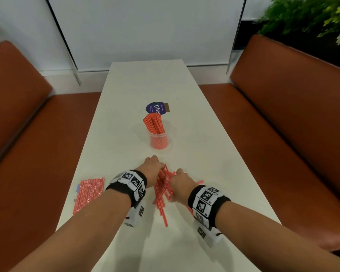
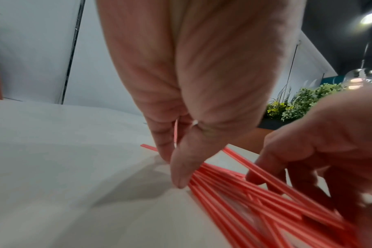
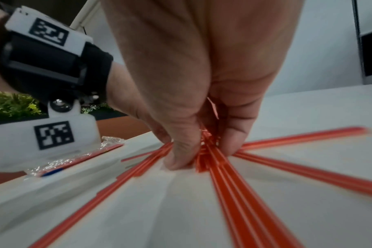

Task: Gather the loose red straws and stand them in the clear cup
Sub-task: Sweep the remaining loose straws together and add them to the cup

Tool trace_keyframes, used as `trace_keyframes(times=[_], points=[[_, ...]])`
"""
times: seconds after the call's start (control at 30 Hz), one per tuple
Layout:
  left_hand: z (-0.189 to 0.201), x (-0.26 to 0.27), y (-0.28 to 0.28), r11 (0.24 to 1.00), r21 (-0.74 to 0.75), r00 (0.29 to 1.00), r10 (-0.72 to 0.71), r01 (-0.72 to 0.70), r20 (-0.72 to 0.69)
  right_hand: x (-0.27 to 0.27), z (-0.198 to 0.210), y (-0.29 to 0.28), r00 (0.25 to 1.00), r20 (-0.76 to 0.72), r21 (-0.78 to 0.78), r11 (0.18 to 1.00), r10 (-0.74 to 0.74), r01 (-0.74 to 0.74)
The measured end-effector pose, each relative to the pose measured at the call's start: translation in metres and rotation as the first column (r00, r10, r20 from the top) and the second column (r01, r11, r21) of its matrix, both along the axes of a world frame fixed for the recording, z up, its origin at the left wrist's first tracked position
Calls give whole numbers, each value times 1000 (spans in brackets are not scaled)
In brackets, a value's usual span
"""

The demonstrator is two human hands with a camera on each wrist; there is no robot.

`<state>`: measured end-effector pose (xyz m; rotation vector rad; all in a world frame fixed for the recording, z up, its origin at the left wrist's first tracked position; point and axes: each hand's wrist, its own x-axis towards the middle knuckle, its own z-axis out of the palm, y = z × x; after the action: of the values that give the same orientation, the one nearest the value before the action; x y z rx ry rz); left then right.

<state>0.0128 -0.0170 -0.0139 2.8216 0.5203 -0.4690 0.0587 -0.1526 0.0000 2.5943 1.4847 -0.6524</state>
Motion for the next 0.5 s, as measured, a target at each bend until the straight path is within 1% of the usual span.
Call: trace_keyframes(times=[0.07, 0.13, 0.17, 0.2, 0.27, 0.33, 0.4, 0.5], points=[[2, -3, 5, 999, 30, 999, 30, -31, 29, 4, 10, -8, 1000, 20, -6, 1000, 21, -21], [5, -5, 9, 997, 54, 999, 54, -54, -1, 11, 19, -18, 998, 25, -62, 997, -52, 53], [8, -7, 10, 998, 33, 998, 50, -49, -47, 14, 21, -24, 996, 33, -113, 989, -87, 90], [10, -7, 9, 999, -3, 994, 35, -36, -107, 17, 24, -30, 994, 59, -177, 979, -91, 100], [15, -8, 6, 997, -61, 969, -55, 42, -241, 20, 22, -37, 992, 128, -305, 951, -20, 58], [14, -9, -1, 992, -45, 938, -128, 120, -322, 17, 14, -40, 988, 152, -368, 929, 30, 29], [12, -11, -8, 987, -7, 936, -155, 161, -317, 11, 9, -37, 979, 190, -365, 931, 80, -5], [9, -14, -18, 989, 18, 954, -134, 144, -267, 2, 7, -26, 972, 205, -254, 965, 115, -61]])
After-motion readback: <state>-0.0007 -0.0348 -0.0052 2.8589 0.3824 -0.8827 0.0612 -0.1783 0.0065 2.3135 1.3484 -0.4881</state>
